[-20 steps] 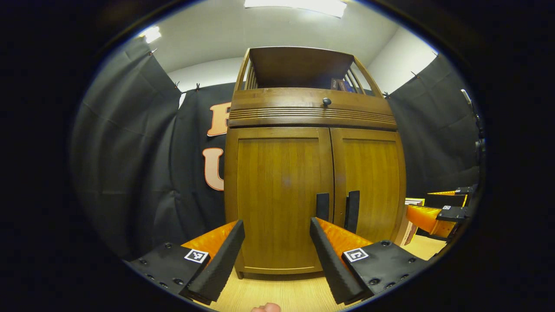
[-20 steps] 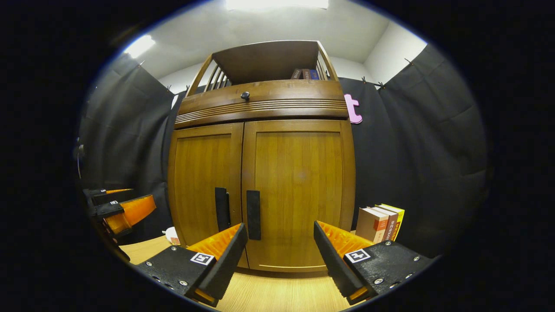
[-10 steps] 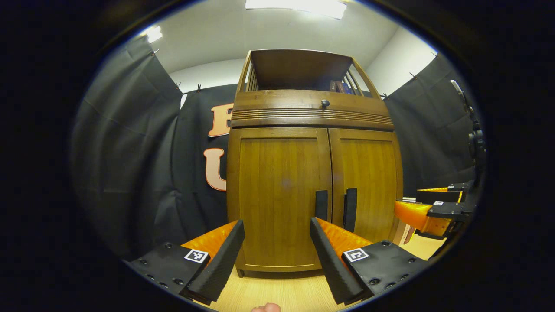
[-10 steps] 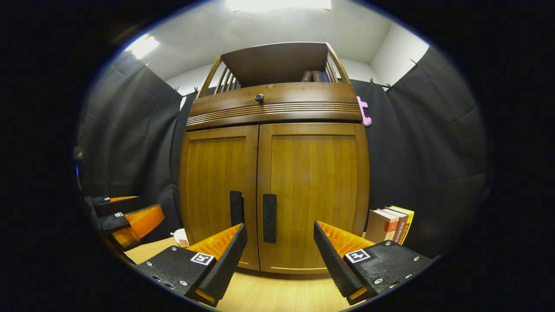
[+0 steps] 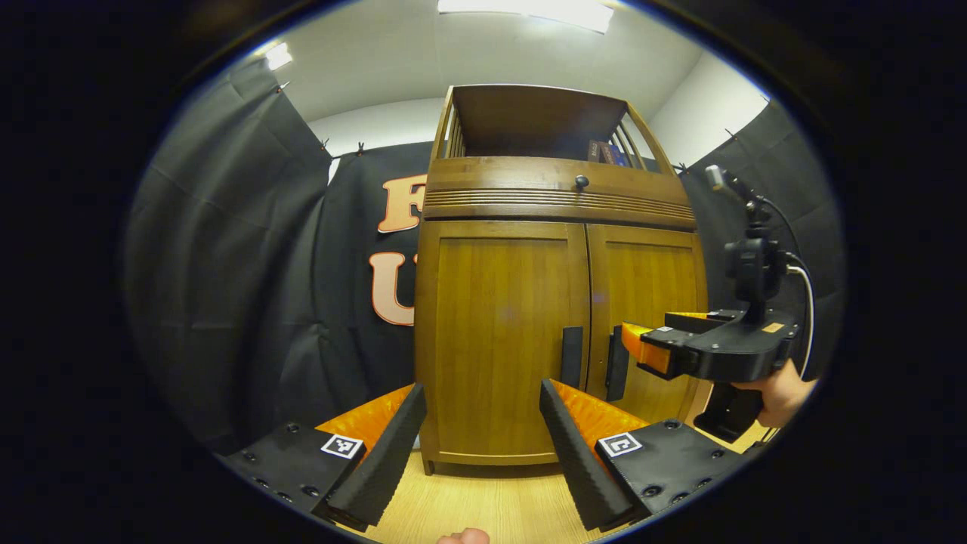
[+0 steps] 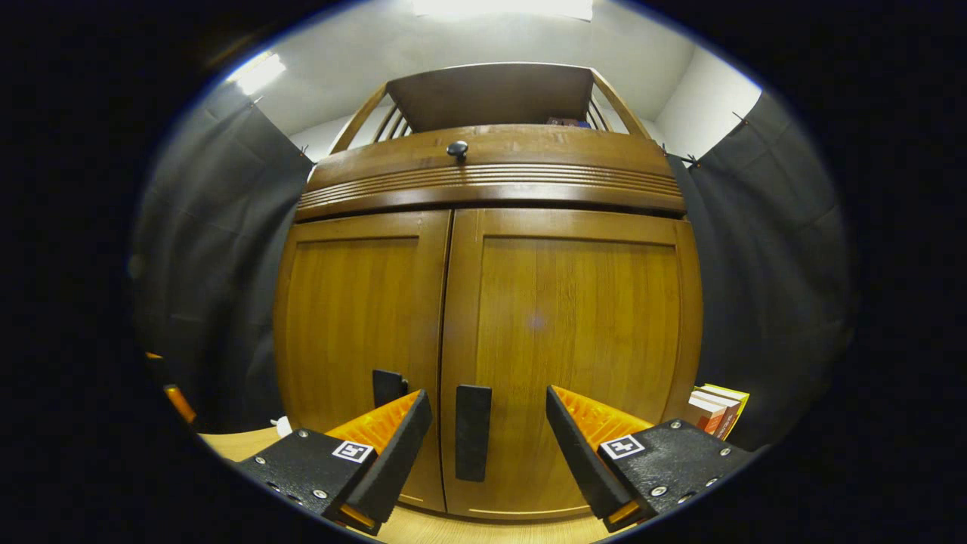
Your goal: Open the right door of the double-door shoe cabinet with the right hand, and open the left door with the left hand.
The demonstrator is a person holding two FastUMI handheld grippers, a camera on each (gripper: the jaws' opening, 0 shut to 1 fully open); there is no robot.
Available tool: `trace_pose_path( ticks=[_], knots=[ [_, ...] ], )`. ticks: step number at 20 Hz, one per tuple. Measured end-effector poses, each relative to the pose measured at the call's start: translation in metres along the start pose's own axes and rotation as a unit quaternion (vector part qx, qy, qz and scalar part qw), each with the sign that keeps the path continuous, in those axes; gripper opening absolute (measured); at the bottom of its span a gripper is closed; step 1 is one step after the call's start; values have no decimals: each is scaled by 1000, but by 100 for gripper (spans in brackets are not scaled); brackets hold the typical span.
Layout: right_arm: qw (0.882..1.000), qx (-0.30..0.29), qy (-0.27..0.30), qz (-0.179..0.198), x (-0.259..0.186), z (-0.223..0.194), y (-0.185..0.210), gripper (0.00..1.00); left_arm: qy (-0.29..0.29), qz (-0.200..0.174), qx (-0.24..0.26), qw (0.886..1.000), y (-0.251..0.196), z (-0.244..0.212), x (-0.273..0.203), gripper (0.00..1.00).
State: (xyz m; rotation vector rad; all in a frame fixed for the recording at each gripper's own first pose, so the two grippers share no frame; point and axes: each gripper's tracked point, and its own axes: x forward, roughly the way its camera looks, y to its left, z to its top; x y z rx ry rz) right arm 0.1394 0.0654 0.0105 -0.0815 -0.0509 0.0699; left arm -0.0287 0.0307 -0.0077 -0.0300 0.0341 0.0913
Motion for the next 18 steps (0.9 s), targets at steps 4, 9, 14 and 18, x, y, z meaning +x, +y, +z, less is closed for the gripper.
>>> trace_pose_path(
  ticks=[4,9,14,18],
  knots=[
    [1000,-4,28,-6,27,-25,5,91,1,14,1,1000,12,-1,-9,100],
    [998,-2,54,-21,55,-45,6,74,-5,22,-2,1000,19,2,-12,94],
    [999,-7,44,2,57,-49,16,34,-2,23,-2,1000,21,1,-8,93],
    [998,21,62,23,56,-52,17,27,-20,28,-2,999,22,8,-9,93]
  ],
)
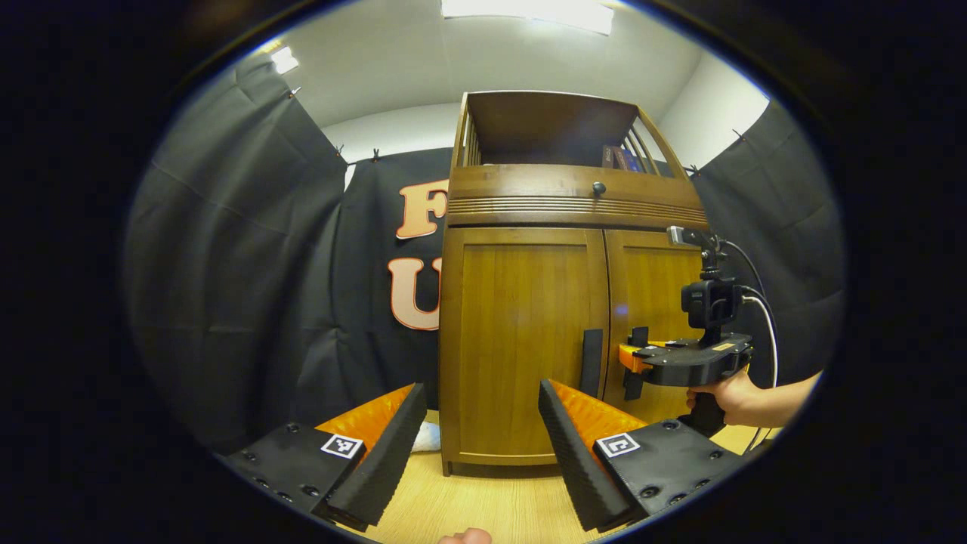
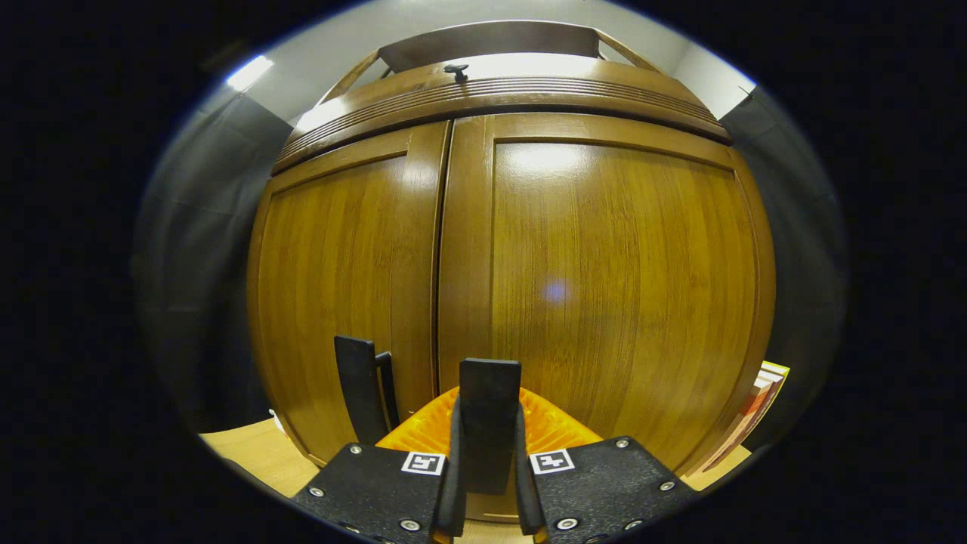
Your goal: Open the right door of the double-door shoe cabinet with the right hand, and open the left door with the left hand.
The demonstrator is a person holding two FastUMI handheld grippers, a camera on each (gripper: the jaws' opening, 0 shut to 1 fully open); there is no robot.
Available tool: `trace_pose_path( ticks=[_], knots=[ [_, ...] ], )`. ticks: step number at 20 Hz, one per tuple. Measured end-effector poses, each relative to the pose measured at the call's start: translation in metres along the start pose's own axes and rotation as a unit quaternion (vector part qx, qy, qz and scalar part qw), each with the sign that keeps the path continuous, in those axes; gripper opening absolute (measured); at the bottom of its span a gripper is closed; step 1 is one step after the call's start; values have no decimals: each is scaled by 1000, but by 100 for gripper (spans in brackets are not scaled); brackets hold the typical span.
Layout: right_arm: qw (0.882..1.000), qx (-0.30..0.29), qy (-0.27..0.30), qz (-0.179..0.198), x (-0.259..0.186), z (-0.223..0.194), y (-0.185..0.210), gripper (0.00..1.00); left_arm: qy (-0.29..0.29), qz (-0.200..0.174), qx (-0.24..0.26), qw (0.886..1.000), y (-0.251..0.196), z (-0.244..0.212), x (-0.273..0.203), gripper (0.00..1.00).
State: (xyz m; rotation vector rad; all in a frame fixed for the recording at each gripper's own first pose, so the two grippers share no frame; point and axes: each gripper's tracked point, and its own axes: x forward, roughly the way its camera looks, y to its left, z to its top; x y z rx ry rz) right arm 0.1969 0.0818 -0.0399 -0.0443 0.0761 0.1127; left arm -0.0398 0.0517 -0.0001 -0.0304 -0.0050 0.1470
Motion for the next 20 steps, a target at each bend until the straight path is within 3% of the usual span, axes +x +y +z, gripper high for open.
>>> trace_pose_path(
  ticks=[1,3,5,6,9,11,12,15,16,17,20],
  knots=[
    [1000,-2,1,-4,-1,0,-1,23,-1,4,-2,1000,0,0,2,93],
    [1000,-15,4,-9,-9,-4,-2,27,10,0,-8,1000,-8,-3,4,96],
    [1000,-28,2,-1,-27,-5,-3,27,14,-4,-12,1000,-14,-2,-2,93],
    [1000,-27,3,0,-40,-6,-2,23,14,-5,-10,1000,-17,-1,-6,93],
    [1000,-18,1,3,-91,-5,-11,27,16,-5,7,1000,-23,-2,-17,96],
    [1000,-18,-3,1,-125,-4,-23,23,16,-11,7,1000,-32,0,-23,96],
    [1000,-15,-1,-1,-139,-5,-31,27,14,-12,8,1000,-36,2,-24,93],
    [1000,-5,3,-9,-174,-4,-54,26,8,-19,15,1000,-51,5,-26,96],
    [1000,-9,2,-14,-185,-2,-63,30,8,-30,16,999,-60,5,-26,93],
    [1000,-14,0,-22,-195,-2,-71,26,7,-36,17,999,-68,5,-25,93],
    [998,-43,4,-41,-210,-4,-92,29,4,-52,12,999,-91,8,-22,93]
  ],
)
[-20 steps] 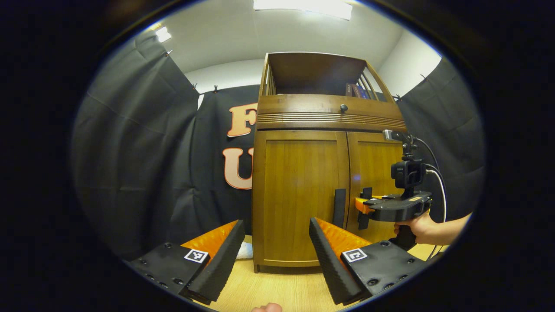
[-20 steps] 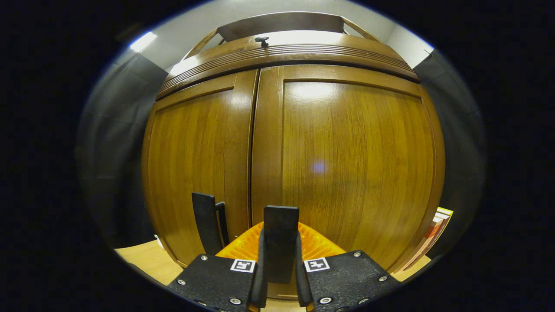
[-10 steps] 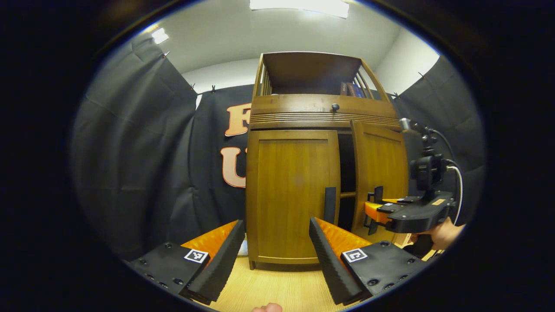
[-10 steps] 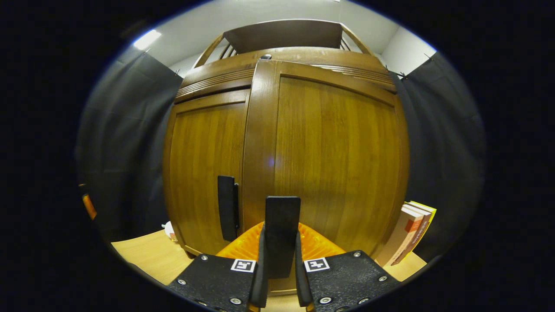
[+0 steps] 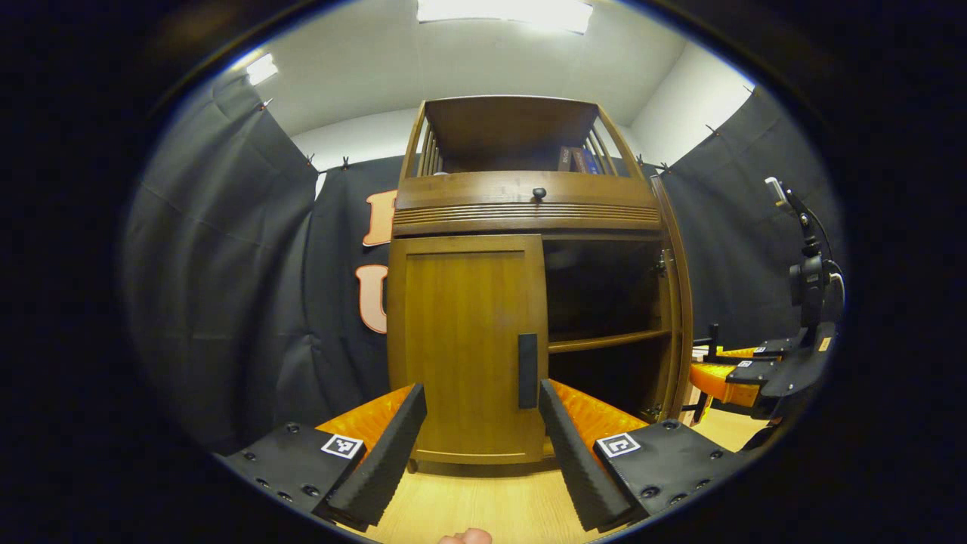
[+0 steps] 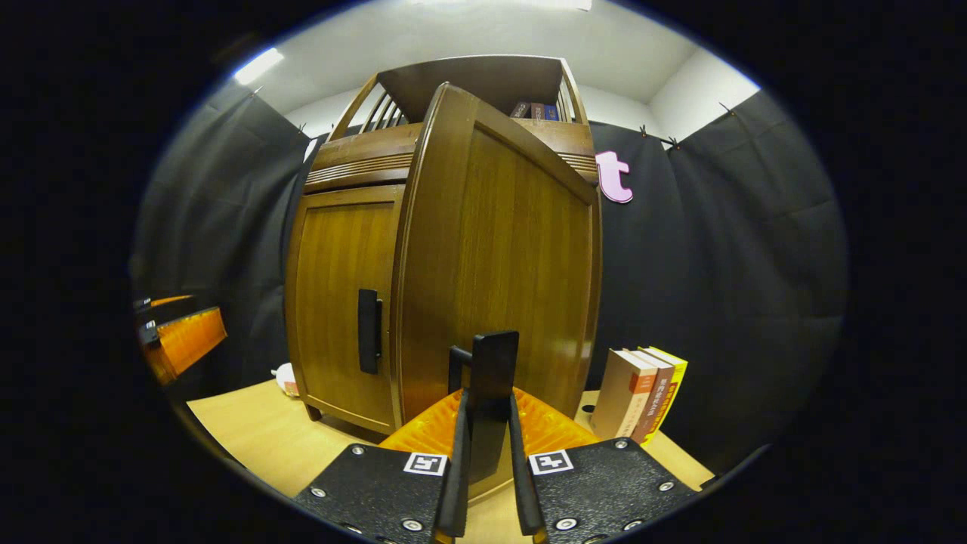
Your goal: Open the right door of the double-door shoe cabinet with the right hand, and open the left door with the left hand.
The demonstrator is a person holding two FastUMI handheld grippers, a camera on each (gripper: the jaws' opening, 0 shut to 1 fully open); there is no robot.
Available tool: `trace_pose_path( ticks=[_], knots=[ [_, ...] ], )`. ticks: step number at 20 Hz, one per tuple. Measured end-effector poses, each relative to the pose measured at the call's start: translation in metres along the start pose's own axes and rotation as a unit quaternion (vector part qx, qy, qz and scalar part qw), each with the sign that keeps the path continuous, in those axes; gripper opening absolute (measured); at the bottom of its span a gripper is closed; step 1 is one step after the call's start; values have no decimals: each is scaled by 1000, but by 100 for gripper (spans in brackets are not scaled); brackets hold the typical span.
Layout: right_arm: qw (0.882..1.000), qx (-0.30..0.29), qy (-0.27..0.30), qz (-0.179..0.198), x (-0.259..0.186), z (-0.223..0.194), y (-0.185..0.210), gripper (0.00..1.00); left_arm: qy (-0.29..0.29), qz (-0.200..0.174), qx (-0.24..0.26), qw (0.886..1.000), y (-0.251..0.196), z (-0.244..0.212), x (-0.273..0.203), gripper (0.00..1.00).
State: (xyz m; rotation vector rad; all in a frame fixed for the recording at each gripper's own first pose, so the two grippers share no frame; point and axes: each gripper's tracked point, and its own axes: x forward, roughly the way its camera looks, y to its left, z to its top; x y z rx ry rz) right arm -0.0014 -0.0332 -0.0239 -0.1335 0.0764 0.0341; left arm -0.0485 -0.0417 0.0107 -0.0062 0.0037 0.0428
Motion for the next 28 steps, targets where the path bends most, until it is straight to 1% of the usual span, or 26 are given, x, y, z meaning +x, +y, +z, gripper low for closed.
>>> trace_pose_path(
  ticks=[1,4,5,6,8,9,10,11,14,15,16,17,18,19,20,21,22,23,24,26,27,28],
  knots=[
    [1000,1,3,0,-4,-2,-5,25,1,-6,-1,1000,-7,0,0,93],
    [999,39,4,0,-10,-2,-17,19,2,-20,3,1000,-24,1,2,93],
    [999,44,6,0,-13,-3,-20,24,1,-21,3,1000,-27,2,4,93],
    [999,46,7,-1,-15,-3,-26,17,2,-21,1,1000,-30,0,5,93],
    [999,42,10,-2,-19,-4,-34,14,8,-23,-7,1000,-37,-2,5,93],
    [999,41,12,-3,-21,-4,-36,14,10,-24,-9,1000,-41,-3,5,93],
    [999,42,15,-5,-23,-5,-41,14,11,-23,-10,1000,-43,-3,6,96],
    [999,43,17,-7,-24,-5,-49,14,11,-22,-9,1000,-44,-3,6,93],
    [999,43,20,-17,-30,-6,-69,14,10,-20,-12,1000,-49,-3,5,93],
    [999,42,19,-23,-33,-6,-76,10,12,-19,-13,1000,-49,-3,5,93],
    [999,40,20,-27,-35,-8,-84,9,13,-18,-11,1000,-50,-4,5,93],
    [999,39,20,-31,-36,-7,-92,14,14,-16,-9,1000,-51,-4,4,93],
    [998,39,21,-37,-37,-7,-101,7,14,-15,-9,1000,-52,-4,5,93],
    [998,36,22,-42,-39,-9,-111,6,15,-15,-10,1000,-53,-5,5,93],
    [998,33,25,-44,-40,-12,-123,10,18,-17,-13,1000,-56,-6,5,93],
    [998,43,26,-39,-40,-12,-130,5,22,-19,-15,999,-58,-7,4,93],
    [997,60,25,-34,-39,-12,-136,3,23,-19,-18,999,-59,-7,4,93],
    [996,76,27,-28,-40,-13,-141,7,25,-20,-20,999,-60,-8,4,93],
    [996,86,26,-23,-40,-14,-148,2,28,-21,-22,999,-60,-9,5,95],
    [996,86,27,-2,-39,-13,-154,2,44,-30,-29,998,-63,-16,8,96],
    [996,85,27,9,-39,-14,-157,2,52,-36,-34,997,-64,-19,9,93],
    [996,86,29,18,-39,-15,-162,2,57,-36,-38,997,-64,-21,11,100]
  ],
)
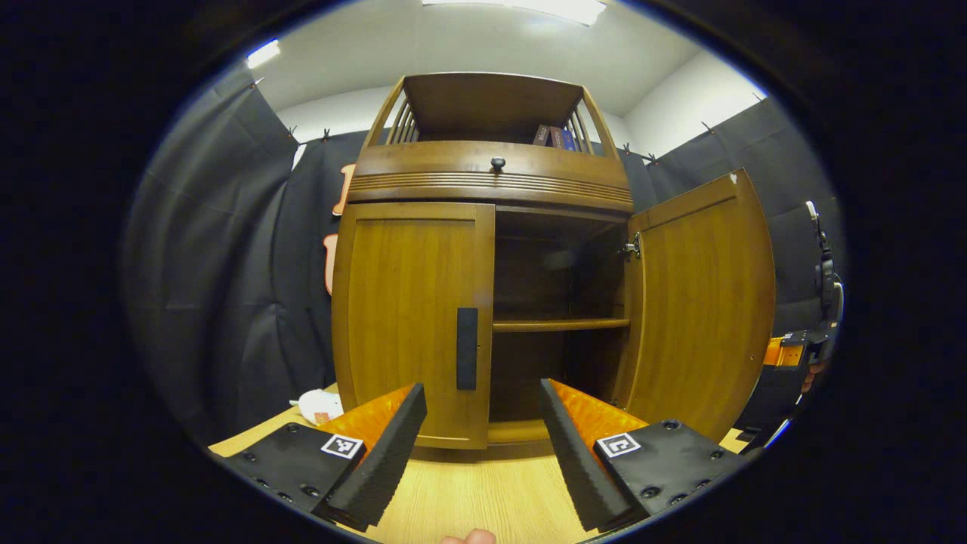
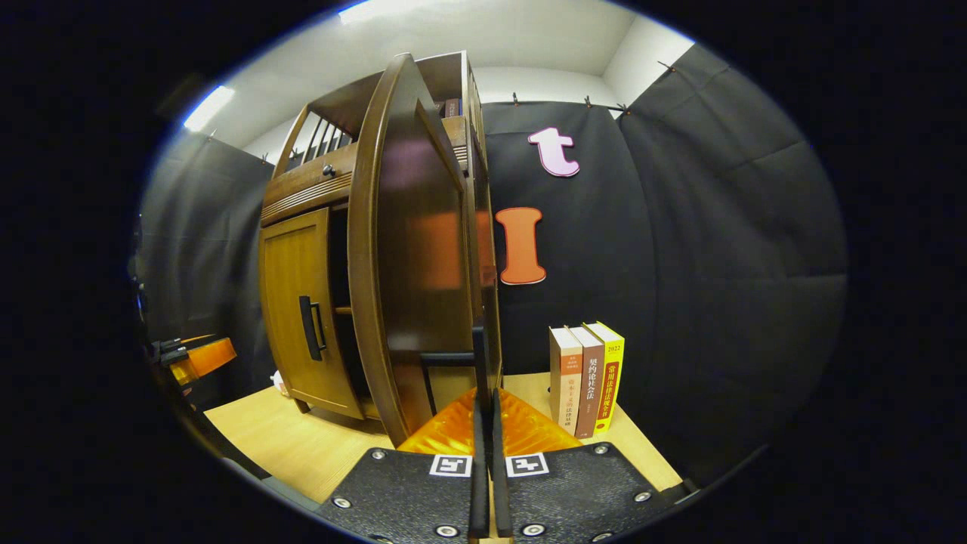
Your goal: Open the right door of the double-door shoe cabinet with the right hand, and open the left door with the left hand.
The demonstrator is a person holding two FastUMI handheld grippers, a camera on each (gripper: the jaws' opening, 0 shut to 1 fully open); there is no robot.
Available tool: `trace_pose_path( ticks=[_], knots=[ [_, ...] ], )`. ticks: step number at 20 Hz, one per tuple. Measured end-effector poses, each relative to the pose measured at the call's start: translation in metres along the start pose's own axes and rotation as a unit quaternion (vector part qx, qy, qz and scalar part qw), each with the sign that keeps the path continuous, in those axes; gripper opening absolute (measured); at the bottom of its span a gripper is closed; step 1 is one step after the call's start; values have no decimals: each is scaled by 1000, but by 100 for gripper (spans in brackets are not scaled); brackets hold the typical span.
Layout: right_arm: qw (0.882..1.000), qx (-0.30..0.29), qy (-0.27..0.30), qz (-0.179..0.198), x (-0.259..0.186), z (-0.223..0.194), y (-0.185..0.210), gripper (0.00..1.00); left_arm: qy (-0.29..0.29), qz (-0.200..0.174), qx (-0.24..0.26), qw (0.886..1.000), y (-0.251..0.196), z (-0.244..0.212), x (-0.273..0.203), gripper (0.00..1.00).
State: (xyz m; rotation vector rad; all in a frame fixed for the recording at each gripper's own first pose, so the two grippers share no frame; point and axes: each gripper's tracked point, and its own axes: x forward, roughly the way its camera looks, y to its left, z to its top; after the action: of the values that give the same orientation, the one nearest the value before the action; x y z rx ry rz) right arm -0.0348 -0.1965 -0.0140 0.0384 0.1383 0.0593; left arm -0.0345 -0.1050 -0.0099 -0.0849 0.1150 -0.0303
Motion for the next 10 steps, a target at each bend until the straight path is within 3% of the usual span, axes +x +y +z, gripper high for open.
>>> trace_pose_path(
  ticks=[2,8,10],
  knots=[
    [1000,4,1,16,1,1,-9,2,4,5,-2,1000,5,-2,7,93],
    [1000,-6,15,18,-19,-14,-17,4,-17,30,15,999,16,3,28,93],
    [1000,23,6,10,-36,-16,-18,4,-23,32,24,999,15,6,37,93]
  ],
)
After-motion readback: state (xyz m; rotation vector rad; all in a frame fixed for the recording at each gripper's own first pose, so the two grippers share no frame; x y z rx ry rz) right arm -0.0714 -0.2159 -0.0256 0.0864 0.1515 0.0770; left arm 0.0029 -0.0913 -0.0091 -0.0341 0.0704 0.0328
